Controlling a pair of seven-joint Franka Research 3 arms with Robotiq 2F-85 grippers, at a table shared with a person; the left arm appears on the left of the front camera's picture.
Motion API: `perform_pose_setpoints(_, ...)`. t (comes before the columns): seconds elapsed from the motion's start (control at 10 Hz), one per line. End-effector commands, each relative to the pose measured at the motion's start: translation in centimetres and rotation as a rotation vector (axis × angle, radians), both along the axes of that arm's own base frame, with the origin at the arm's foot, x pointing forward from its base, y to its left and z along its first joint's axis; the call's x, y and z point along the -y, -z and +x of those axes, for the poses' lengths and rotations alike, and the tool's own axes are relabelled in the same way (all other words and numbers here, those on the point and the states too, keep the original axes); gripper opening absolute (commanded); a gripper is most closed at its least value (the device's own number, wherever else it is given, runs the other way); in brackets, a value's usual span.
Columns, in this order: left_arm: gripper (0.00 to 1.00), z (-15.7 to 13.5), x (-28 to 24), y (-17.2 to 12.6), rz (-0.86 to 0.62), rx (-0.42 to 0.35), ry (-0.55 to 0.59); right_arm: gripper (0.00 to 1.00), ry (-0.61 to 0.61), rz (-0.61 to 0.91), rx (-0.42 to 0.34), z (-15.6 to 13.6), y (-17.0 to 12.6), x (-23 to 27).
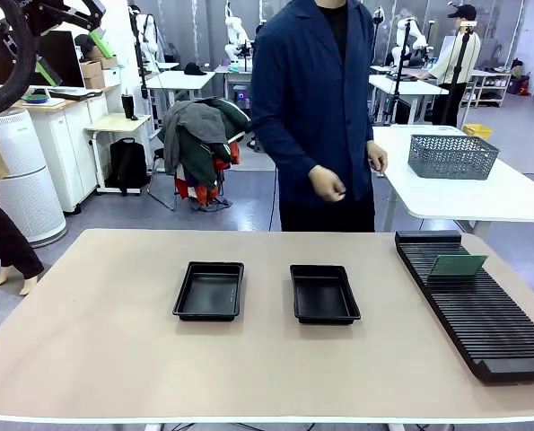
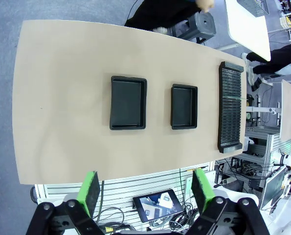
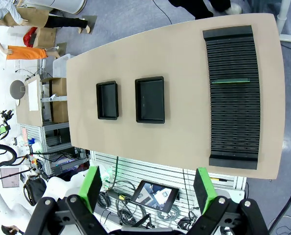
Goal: Inspect and transfer BCBs to ESD trays.
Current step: Pick up the Blank PCB from the PCB Rack and place it in the left ESD tray.
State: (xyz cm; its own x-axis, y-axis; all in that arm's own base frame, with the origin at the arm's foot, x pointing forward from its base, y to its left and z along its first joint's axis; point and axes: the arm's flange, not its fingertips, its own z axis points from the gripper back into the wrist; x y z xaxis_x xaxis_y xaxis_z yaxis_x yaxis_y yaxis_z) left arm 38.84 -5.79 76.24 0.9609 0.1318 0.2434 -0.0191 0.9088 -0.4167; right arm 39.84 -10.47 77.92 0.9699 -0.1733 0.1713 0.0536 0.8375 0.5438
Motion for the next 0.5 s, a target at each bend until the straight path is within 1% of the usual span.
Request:
perform_pose_setpoints(0.0,1.0,0.0,-0.1,-0.1,-0.003,0.003,-0.003,1.0,0.0,0.0,0.0,0.0,0.0,0.0)
perform_pose_setpoints(0.1,1.0,0.0,-0.1,-0.1,-0.003,0.003,-0.003,1.0,-0.095,-0.118,0.051,1.0,1.5,-0.1)
perform_pose_setpoints(0.2,1.0,0.0,-0.1,-0.1,-0.003,0.003,-0.003,1.0,-0.182,-0.174,0.071,2.4,3.5,0.3)
perform_pose_setpoints(0.4,1.0,0.0,-0.1,-0.1,-0.003,0.003,-0.003,1.0,-0.321,-0.294,0.087,5.6,8.6,0.3)
